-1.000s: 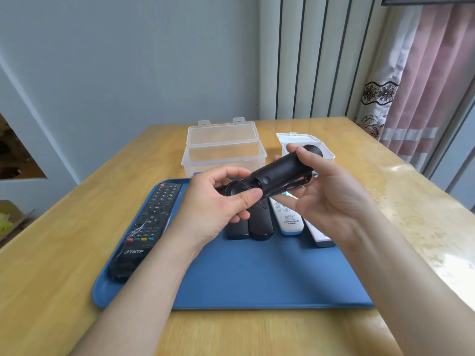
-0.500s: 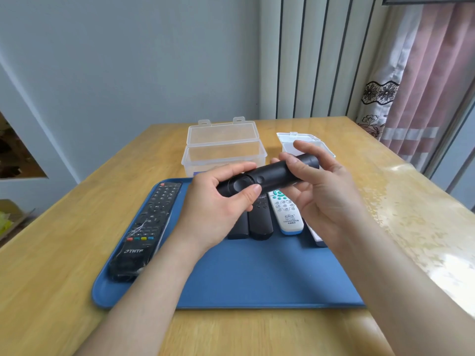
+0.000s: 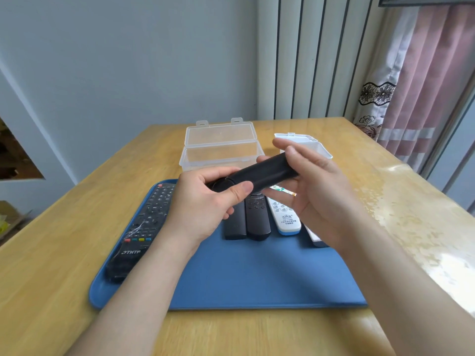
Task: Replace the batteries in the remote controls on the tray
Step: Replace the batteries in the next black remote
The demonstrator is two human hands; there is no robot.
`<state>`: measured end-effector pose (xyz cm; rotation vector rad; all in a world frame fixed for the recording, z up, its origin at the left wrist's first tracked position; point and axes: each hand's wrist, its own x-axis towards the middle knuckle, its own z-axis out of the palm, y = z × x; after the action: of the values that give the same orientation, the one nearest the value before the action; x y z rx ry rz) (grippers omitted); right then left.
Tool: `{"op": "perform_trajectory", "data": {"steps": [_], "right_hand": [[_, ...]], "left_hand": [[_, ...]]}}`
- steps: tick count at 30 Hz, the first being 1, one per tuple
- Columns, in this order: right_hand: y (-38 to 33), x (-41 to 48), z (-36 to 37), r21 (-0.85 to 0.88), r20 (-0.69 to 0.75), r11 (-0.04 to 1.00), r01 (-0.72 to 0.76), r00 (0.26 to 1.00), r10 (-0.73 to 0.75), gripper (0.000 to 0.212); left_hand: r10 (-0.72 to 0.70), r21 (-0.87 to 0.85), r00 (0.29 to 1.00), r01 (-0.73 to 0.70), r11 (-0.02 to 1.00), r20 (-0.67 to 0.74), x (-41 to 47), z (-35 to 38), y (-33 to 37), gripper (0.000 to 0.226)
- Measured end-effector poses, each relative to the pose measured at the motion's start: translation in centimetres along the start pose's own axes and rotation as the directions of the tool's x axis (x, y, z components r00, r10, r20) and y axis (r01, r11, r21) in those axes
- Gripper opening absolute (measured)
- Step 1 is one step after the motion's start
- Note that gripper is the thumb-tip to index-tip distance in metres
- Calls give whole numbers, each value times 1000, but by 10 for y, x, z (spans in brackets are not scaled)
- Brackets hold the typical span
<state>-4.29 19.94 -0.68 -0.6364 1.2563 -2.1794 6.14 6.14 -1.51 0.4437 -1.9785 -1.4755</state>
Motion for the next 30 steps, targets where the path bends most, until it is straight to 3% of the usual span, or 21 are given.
{"op": "perform_trajectory", "data": {"steps": [9, 22, 27, 30], "right_hand": [[-12, -2, -11, 42, 191, 980, -193, 965, 181, 41], [1, -2, -3, 47, 138, 984, -172, 977, 164, 29], [-3, -5, -1, -115, 137, 965, -234, 959, 249, 27], [-9, -6, 0, -48, 179, 990, -136, 973, 143, 23]], "left_hand": [[15, -80, 1000, -14, 997, 9, 0, -8, 4, 24], [36, -14, 999, -36, 999, 34, 4, -16, -3, 27], [108, 56, 988, -103, 993, -111, 8, -24, -3, 57], [61, -18, 967, -67, 998, -246, 10, -19, -3, 76]]}}
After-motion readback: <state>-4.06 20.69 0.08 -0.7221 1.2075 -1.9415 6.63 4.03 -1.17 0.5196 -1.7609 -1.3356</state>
